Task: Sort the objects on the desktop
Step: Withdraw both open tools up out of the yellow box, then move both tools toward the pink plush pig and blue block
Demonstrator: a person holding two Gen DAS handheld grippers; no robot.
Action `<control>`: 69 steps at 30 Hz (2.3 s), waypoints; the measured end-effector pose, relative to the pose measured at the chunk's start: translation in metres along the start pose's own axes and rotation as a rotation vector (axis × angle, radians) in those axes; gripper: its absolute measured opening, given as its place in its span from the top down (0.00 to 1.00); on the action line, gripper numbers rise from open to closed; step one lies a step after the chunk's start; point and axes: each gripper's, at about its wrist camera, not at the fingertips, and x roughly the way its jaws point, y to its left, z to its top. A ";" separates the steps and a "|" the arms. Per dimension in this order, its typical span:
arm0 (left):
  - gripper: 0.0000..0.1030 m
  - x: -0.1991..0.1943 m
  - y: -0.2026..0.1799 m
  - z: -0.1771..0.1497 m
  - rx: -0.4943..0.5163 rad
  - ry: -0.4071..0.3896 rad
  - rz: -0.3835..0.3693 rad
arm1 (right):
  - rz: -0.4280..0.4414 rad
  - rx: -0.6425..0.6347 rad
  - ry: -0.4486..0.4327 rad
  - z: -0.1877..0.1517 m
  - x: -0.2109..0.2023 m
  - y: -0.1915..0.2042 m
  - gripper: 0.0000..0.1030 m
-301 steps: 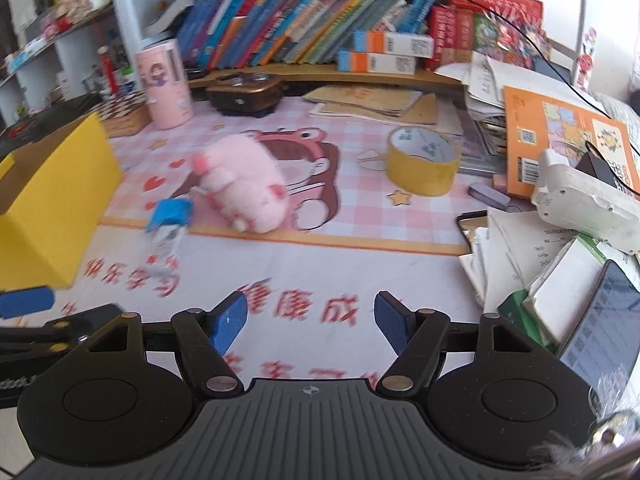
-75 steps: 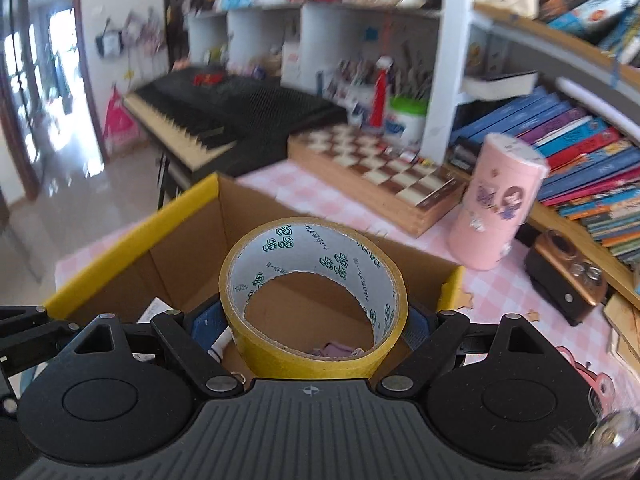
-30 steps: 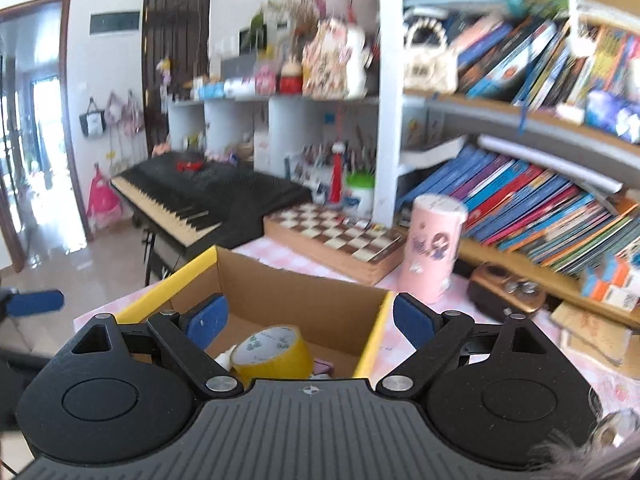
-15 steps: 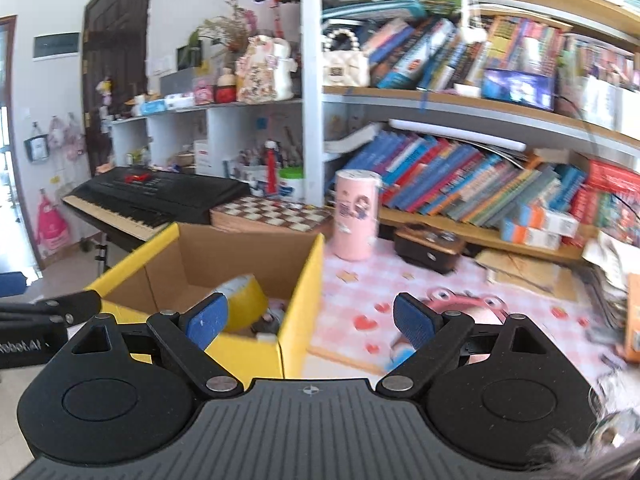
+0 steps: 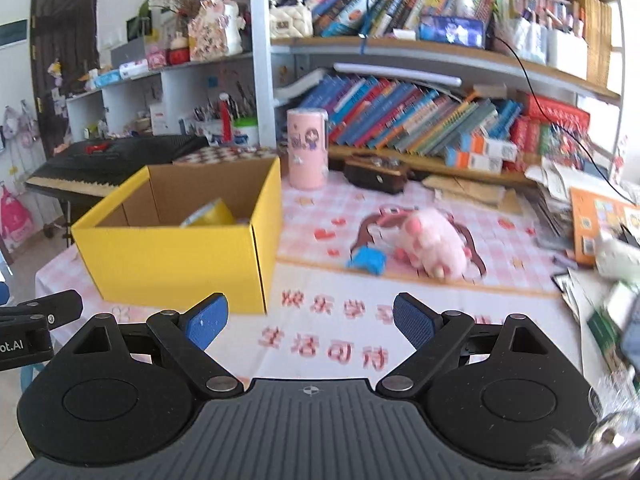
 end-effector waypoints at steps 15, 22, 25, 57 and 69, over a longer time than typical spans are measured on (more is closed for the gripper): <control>0.06 -0.019 0.007 -0.027 0.016 0.074 -0.076 | -0.048 0.041 0.087 -0.034 -0.027 0.005 0.11; 0.05 -0.022 0.002 -0.037 0.035 0.101 -0.114 | -0.079 0.060 0.113 -0.046 -0.039 0.002 0.11; 0.05 -0.022 0.000 -0.038 0.040 0.106 -0.127 | -0.095 0.067 0.119 -0.049 -0.041 0.000 0.10; 0.05 0.011 -0.072 -0.022 0.120 0.141 -0.215 | -0.192 0.147 0.159 -0.040 -0.021 -0.071 0.10; 0.05 0.037 -0.119 -0.011 0.116 0.156 -0.239 | -0.184 0.123 0.190 -0.022 0.011 -0.116 0.10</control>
